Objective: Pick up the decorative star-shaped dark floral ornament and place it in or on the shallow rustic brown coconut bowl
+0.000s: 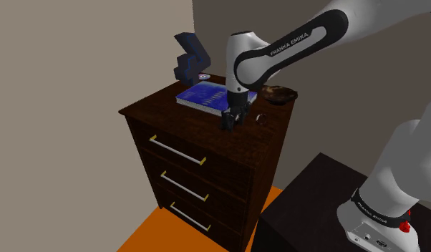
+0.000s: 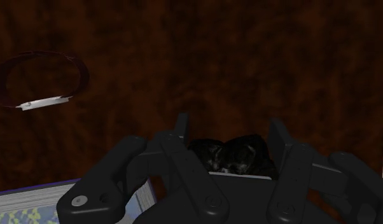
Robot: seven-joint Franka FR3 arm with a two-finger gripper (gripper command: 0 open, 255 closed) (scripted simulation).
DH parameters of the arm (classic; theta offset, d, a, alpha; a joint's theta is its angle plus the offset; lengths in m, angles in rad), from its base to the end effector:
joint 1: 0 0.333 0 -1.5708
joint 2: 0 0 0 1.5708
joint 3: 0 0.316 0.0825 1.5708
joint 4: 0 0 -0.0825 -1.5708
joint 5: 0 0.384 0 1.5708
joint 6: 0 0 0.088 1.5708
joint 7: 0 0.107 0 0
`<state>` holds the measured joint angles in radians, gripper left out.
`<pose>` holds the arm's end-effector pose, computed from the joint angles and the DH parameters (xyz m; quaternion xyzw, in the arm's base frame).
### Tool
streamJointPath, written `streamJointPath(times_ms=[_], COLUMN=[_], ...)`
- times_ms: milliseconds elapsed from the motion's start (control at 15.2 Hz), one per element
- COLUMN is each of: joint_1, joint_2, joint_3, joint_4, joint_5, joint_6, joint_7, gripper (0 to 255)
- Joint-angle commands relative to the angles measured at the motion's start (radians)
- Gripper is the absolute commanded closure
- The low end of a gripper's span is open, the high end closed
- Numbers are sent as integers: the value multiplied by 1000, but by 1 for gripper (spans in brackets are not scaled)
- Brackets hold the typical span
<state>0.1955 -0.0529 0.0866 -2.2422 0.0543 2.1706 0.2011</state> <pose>0.4915 0.1448 0.3888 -0.9994 -0.0249 0.0139 0.0171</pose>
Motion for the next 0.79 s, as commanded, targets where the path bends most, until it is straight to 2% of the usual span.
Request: streamJointPath(times_ms=[0, 726], joint_1=[0, -1], joint_2=[-16, -70], joint_3=[0, -3], joint_4=[13, 107], joint_5=[1, 1], joint_6=[-29, -177], joint_7=[0, 3], gripper=[255, 255])
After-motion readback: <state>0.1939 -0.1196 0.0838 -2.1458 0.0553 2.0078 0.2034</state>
